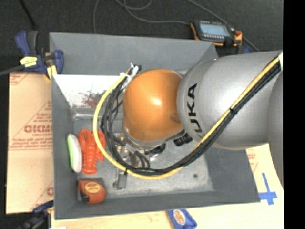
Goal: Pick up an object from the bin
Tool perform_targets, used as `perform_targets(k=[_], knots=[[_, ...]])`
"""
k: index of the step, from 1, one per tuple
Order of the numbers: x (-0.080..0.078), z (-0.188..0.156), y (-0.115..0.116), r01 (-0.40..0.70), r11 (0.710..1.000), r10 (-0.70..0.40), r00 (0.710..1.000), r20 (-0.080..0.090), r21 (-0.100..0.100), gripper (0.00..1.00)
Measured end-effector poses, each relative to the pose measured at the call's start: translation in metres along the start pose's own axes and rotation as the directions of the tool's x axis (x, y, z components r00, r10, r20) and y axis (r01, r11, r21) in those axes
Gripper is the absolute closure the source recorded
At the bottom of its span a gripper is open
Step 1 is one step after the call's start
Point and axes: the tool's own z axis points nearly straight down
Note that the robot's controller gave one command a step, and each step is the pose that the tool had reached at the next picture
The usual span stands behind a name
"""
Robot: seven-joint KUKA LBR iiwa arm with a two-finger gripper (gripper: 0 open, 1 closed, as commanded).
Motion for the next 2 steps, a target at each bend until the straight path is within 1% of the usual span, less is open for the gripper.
perform_targets(k=[1, 2], knots=[[-0.002, -0.005, -0.001, -0.005, 1.0, 0.005, 1.0, 0.008, -0.002, 0.0], [-0.013, 0.013, -0.01, 0.228, 0.974, -0.228, 0.973, 0.01, 0.001, 0.0]])
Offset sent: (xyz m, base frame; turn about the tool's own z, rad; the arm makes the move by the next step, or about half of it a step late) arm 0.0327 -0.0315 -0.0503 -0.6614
